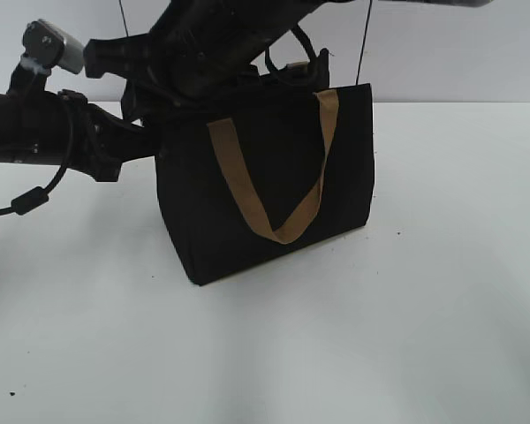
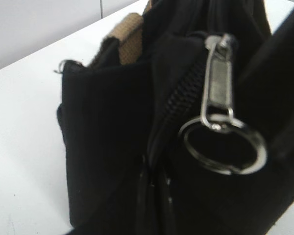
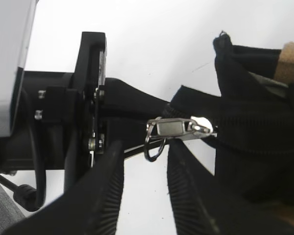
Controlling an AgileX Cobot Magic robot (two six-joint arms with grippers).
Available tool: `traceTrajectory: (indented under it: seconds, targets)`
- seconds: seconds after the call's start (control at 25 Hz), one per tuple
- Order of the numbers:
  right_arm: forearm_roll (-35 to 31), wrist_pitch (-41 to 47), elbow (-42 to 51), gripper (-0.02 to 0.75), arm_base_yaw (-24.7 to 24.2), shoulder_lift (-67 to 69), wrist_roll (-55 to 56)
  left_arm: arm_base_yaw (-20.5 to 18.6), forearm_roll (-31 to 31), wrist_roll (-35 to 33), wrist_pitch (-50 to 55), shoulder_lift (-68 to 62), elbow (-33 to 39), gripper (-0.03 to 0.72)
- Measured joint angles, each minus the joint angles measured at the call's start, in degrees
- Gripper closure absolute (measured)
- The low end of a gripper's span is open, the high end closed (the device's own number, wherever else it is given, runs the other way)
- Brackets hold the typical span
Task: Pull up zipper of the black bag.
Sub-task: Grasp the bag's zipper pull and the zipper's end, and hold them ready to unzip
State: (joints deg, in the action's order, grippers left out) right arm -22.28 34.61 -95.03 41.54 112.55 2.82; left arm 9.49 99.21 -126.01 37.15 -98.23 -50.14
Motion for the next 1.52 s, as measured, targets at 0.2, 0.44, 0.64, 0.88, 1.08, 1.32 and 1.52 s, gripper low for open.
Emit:
traceTrajectory:
  seconds: [0.2, 0.44, 0.64, 0.88, 1.08, 1.32, 1.52]
  targets:
    - [0.28, -1.56, 0.00, 0.501, 0.00, 1.40, 0.80, 0.00, 0.00, 0.00, 0.09, 0.00, 0.00, 0.674]
    - [0.71, -2.36, 0.00, 0.606, 0.00, 1.82, 2.13, 0.00, 0.00, 0.00, 0.09, 0.00, 0.00, 0.674]
    - [1.77, 0.11, 0.00, 0.749, 0.00, 1.71, 2.18, 0.00, 0.00, 0.06, -0.22, 0.00, 0.00, 0.674]
    - [3.31, 2.38, 0.00, 0.751, -0.13, -1.53, 2.02, 0.00, 0.00, 2.90, -3.85, 0.00, 0.00, 0.674]
    - [3.44, 5.56, 0.00, 0.751, -1.16, -2.58, 1.96, 0.00, -2.14, 7.46, -6.11, 0.00, 0.00, 0.674]
    - [3.56, 8.05, 0.00, 0.751, -3.35, -2.72, 0.69, 0.00, -5.72, 11.31, -7.29, 0.00, 0.00, 0.675]
    - [3.56, 9.09, 0.00, 0.751, -7.18, -4.33, 0.37, 0.00, -7.32, 12.96, -7.31, 0.06, 0.00, 0.675]
